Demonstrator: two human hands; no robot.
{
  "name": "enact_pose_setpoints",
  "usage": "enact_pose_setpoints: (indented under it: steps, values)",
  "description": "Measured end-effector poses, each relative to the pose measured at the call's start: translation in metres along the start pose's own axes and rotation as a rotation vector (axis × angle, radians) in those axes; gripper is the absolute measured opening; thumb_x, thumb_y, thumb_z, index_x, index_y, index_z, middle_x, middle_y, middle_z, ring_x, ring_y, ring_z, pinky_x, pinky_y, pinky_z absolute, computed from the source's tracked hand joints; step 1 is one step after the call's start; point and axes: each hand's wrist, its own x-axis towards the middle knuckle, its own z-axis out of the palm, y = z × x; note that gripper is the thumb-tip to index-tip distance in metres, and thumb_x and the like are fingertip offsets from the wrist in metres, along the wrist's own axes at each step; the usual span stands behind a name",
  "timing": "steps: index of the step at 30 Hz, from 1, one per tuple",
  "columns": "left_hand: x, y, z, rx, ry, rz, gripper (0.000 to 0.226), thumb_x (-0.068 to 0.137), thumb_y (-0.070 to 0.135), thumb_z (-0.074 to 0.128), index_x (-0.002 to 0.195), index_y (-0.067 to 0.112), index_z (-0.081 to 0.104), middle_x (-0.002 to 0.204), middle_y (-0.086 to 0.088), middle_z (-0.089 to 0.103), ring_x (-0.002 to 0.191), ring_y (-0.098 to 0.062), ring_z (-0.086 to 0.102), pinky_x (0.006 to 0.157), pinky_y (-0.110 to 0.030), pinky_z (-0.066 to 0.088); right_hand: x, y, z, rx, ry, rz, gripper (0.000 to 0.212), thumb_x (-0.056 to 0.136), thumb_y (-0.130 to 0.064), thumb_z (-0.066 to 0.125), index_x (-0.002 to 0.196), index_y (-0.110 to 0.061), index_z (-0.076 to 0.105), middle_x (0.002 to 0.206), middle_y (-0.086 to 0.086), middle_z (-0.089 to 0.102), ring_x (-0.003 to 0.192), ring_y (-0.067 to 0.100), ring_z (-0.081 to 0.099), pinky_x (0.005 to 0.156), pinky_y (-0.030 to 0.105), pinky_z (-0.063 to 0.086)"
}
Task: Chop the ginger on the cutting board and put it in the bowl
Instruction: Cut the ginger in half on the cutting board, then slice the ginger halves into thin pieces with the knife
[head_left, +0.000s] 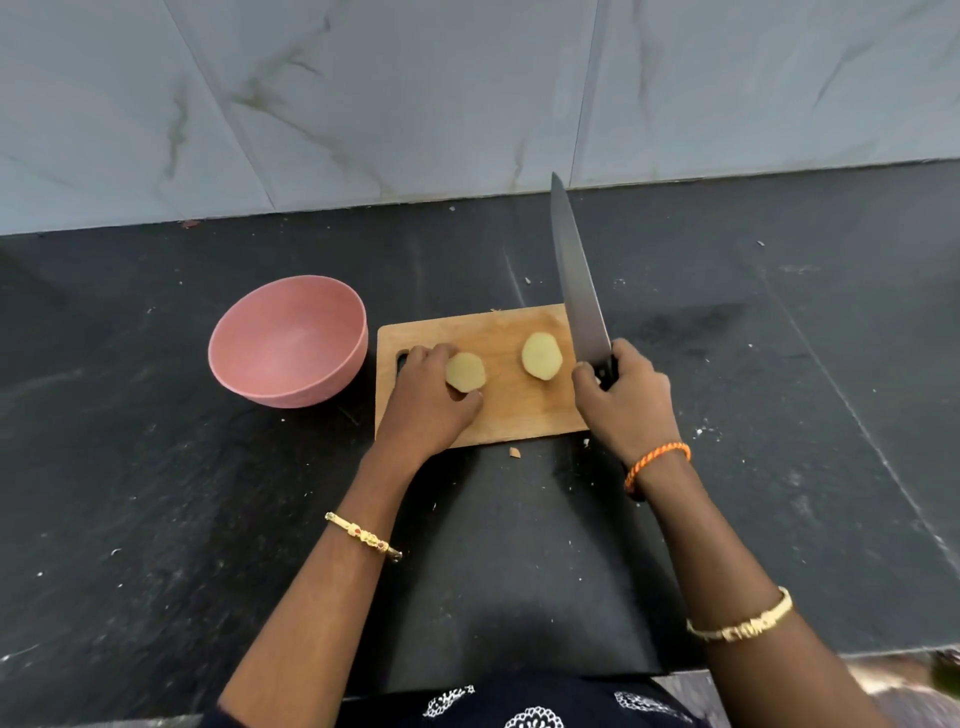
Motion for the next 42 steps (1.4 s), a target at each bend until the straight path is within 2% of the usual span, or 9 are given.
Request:
enact_pose_setpoints:
  steps: [7,17,23,27,30,33,37,40,42]
  values:
    - [0.000,-0.006,-0.011,0.150,0.166,-0.052,0.052,0.081,0.029,0.066,0.128,0.016,0.048,0.124,-0.004,0.043,0.106,-0.020,0.052,0.080,-0.025,0.036,0.016,0.008,0.012,0.030,0.002,-0.008,0.029,0.085,-0.015,0.051,0.063,-0.014,0.032,0.055,-0.001,0.037,0.059,0.018,0.036,0.044,0.016,0.030]
    - [0.007,-0.003,0.007,0.053,0.468,-0.154,0.043,0.084,0.027,0.067,0.124,0.021,0.051,0.122,0.004,0.056,0.110,-0.019,0.054,0.084,-0.039,0.045,0.006,0.015,0.020,0.121,0.029,-0.012,0.026,0.085,-0.016,0.054,0.071,0.002,0.041,0.061,0.005,0.039,0.057,0.016,0.035,0.049,0.024,0.031]
    - [0.012,-0.005,0.012,-0.088,0.555,-0.156,0.039,0.079,0.027,0.071,0.115,0.025,0.057,0.111,0.008,0.064,0.105,-0.016,0.058,0.080,-0.034,0.046,0.002,0.019,0.022,0.109,0.038,-0.006,0.025,0.086,-0.014,0.055,0.072,0.003,0.043,0.061,0.005,0.039,0.054,0.015,0.034,0.044,0.017,0.030]
    - [0.006,0.004,0.010,0.011,0.546,-0.138,0.059,0.077,0.026,0.074,0.129,0.020,0.044,0.133,0.002,0.048,0.117,-0.017,0.051,0.086,-0.033,0.045,0.000,0.023,0.020,0.120,0.019,0.022,0.023,0.087,-0.015,0.054,0.071,-0.002,0.044,0.063,0.006,0.043,0.058,0.016,0.037,0.046,0.019,0.032]
    - [-0.003,0.025,0.015,0.133,0.604,0.071,0.062,0.078,0.027,0.073,0.131,0.020,0.042,0.137,-0.004,0.036,0.114,-0.017,0.050,0.085,-0.027,0.048,0.000,0.022,0.018,0.123,0.025,0.033,0.022,0.087,-0.016,0.054,0.071,-0.004,0.044,0.061,0.004,0.043,0.060,0.017,0.038,0.047,0.020,0.032]
    - [0.009,0.048,0.024,0.070,0.353,0.272,0.063,0.077,0.035,0.072,0.133,0.021,0.045,0.125,-0.006,0.045,0.113,-0.016,0.046,0.091,-0.025,0.044,0.003,0.018,0.016,0.143,0.065,0.026,0.023,0.085,-0.014,0.054,0.069,-0.004,0.042,0.056,0.000,0.038,0.052,0.011,0.034,0.044,0.018,0.030]
    - [0.031,0.056,0.038,0.145,-0.030,0.280,0.061,0.076,0.034,0.072,0.131,0.022,0.049,0.129,-0.005,0.046,0.120,-0.020,0.044,0.098,-0.028,0.037,0.007,0.014,0.009,0.154,0.091,0.023,0.024,0.084,-0.012,0.054,0.072,0.005,0.042,0.058,0.003,0.037,0.050,0.011,0.029,0.043,0.017,0.031]
    - [0.038,0.058,0.038,0.085,0.010,0.272,0.052,0.072,0.033,0.076,0.119,0.020,0.060,0.119,-0.002,0.060,0.111,-0.016,0.052,0.095,-0.025,0.039,0.006,0.019,0.002,0.153,0.088,0.034,0.023,0.085,-0.014,0.055,0.078,0.007,0.047,0.060,0.003,0.042,0.051,0.010,0.034,0.042,0.016,0.031]
    - [0.035,0.059,0.036,-0.234,0.054,0.203,0.049,0.071,0.036,0.078,0.115,0.019,0.063,0.117,0.001,0.064,0.108,-0.012,0.058,0.094,-0.027,0.048,0.006,0.022,0.000,0.152,0.091,0.058,0.023,0.085,-0.016,0.055,0.082,0.006,0.050,0.062,0.005,0.044,0.055,0.014,0.038,0.048,0.024,0.034]
